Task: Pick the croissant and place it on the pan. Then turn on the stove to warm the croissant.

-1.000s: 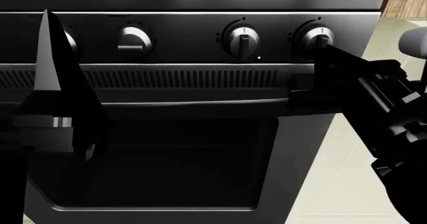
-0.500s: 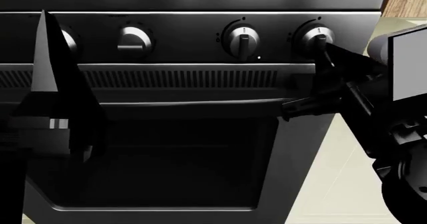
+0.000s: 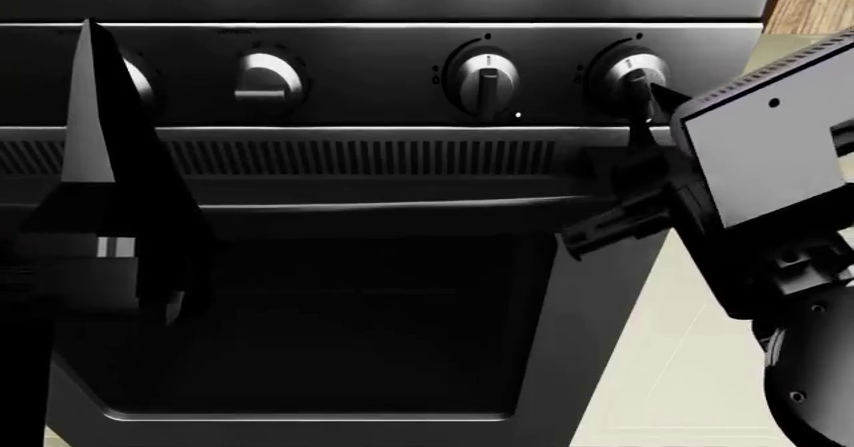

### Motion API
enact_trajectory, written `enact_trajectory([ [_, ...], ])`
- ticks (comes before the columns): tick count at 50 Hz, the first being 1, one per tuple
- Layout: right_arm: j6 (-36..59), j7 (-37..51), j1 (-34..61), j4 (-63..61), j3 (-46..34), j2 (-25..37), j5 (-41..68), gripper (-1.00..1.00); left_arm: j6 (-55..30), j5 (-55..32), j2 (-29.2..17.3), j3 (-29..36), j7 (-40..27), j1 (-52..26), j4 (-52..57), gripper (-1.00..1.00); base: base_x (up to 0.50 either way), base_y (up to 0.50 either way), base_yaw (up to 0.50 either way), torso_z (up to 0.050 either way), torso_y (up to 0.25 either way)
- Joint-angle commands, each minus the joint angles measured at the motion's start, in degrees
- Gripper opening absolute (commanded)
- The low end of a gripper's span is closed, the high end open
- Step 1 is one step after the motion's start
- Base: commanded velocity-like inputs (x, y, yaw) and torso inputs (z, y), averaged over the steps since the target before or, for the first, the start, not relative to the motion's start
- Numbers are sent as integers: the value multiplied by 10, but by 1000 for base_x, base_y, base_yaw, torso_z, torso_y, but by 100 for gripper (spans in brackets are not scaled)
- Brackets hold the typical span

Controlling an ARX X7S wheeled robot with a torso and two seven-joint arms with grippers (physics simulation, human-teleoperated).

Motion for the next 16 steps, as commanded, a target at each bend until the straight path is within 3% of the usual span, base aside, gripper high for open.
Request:
enact_trajectory([
  [1,31,-22,52,-39,-69,12,-56,-100,3,-1,1,3,0,-5,0,100,0,0,0,0,0],
  [16,48,-94,139,-82,-275,54,-209,-100,4,5,-2,-3,0,8,0,100,0,0,0,0,1],
])
